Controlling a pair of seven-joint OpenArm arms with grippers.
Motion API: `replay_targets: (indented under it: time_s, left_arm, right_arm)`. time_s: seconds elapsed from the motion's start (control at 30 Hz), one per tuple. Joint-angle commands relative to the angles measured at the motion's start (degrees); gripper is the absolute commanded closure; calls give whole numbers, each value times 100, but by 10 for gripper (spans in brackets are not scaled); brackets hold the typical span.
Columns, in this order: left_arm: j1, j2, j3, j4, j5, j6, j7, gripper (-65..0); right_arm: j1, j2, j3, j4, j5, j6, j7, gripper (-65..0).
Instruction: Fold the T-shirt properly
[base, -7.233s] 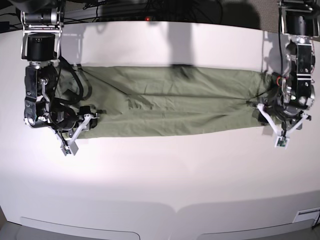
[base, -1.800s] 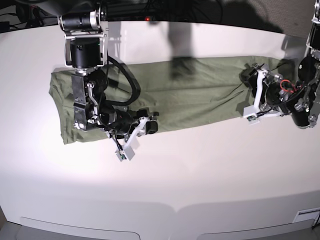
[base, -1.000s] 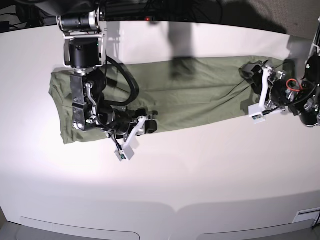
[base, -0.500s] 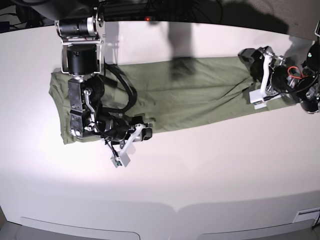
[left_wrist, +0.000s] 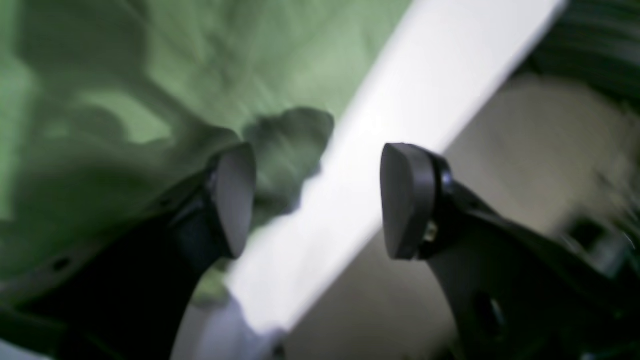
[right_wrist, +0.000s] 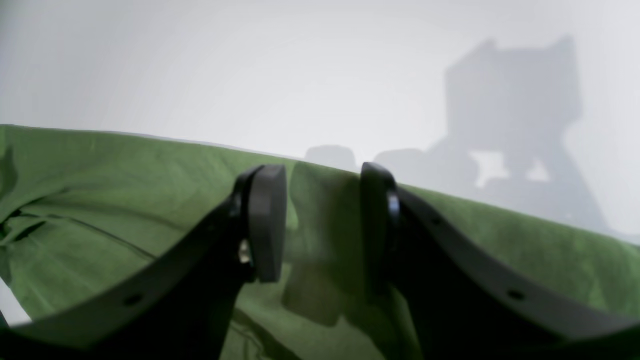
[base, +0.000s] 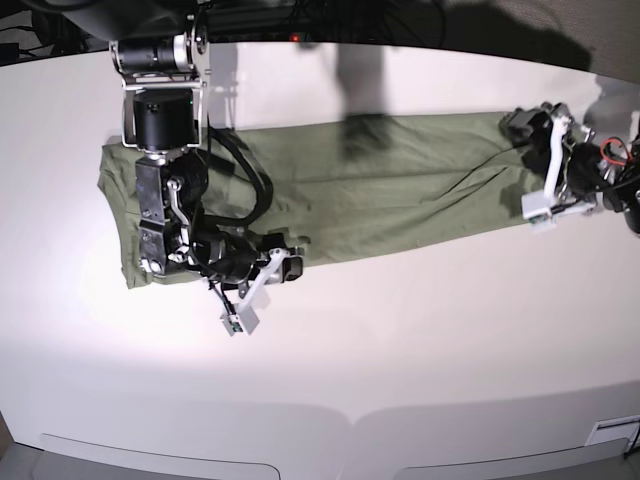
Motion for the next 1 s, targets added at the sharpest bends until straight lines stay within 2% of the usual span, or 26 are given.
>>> replay_targets:
  time_s: [0.0,0.07,0.13,0.3,0.4,0.47,0.7,0.87,0.97]
  left_arm:
    - [-151,-105,-59,238,57,-41,-295,-384]
    - [-170,-98,-59,514,542,-41,-894,-384]
    - [-168,-33,-57,704,1193,129,-1248,-384]
    - [96,262,-57,719,2653,188,-1316,-368]
    - [409,516,-57,693,3353,181,-1554,-286]
    - [511,664,-57,693,3449,184,-1558,-250]
    - [472,734,-57,695,3442,186,-1298,-230]
    - [479,739,-57,695,3423,186,-1351,-128]
    - [476,739,-57,695,3423,188,-1355,-37]
  right_arm:
    - [157,13,9,72,76,30,85,-253]
    - [157,13,9,72,76,30,70,-253]
    - [155,13,9,72,76,30,68,-253]
    - [157,13,7,72,79,30,68,-253]
    - [160,13,9,72,79,30,70,-253]
    - [160,13,7,72,76,30,66,-253]
    - [157,15,9,72,74,30,46,-253]
    - [157,15,9,72,74,30,48,-253]
    - [157,15,9,72,74,30,46,-253]
